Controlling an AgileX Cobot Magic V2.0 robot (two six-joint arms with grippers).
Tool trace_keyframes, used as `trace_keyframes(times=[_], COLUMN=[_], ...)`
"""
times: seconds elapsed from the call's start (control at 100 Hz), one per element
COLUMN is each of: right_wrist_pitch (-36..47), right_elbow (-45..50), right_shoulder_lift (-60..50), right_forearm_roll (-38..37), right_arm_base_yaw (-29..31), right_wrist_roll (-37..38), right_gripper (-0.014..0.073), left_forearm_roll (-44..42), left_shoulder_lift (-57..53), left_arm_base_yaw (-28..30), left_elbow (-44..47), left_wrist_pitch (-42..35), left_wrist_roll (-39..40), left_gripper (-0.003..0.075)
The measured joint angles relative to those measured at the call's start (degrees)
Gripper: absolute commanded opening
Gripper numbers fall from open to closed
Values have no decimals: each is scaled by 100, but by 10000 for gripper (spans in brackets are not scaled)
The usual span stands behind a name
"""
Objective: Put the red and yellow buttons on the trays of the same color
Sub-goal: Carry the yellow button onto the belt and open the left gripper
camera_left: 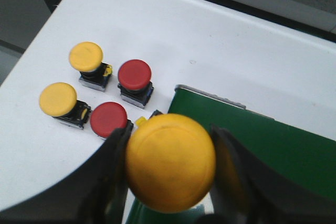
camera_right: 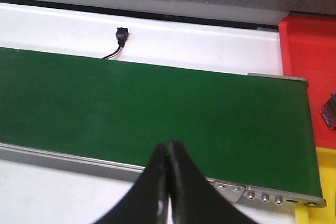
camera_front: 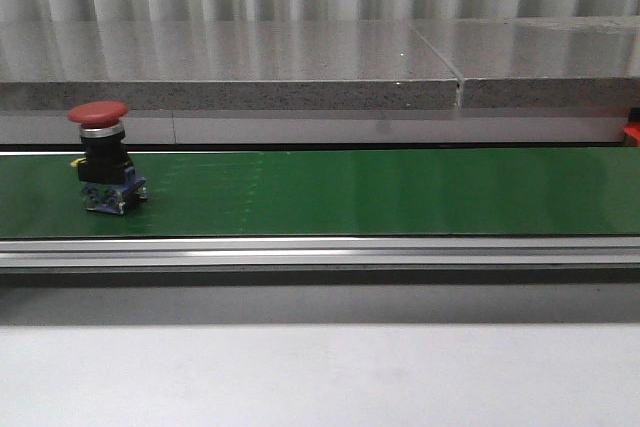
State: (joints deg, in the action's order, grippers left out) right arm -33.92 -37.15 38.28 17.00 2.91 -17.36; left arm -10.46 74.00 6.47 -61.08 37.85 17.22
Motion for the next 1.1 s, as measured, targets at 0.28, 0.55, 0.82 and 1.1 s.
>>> trace_keyframes(times=[0.28,0.55,0.82,1.1], right_wrist_pitch=[0,0,0,0], right_elbow=[0,0,0,0], right_shoulder_lift=[0,0,0,0], right_forearm_roll=[0,0,0,0], right_arm_base_yaw=[0,0,0,0], right_wrist_roll=[0,0,0,0], right_gripper=[-67,-67,-67,-67], left_forearm_roll=[0,0,0,0], left_shoulder_lift=[518,986,1179,1201], left_arm_base_yaw=[-478,-592,-592,-592], left_elbow=[0,0,-13,-23], left_wrist_pitch=[289,308,275,275], left_wrist_roll=[-48,-139,-139,-175], left_gripper=[-21,-21,-17,344])
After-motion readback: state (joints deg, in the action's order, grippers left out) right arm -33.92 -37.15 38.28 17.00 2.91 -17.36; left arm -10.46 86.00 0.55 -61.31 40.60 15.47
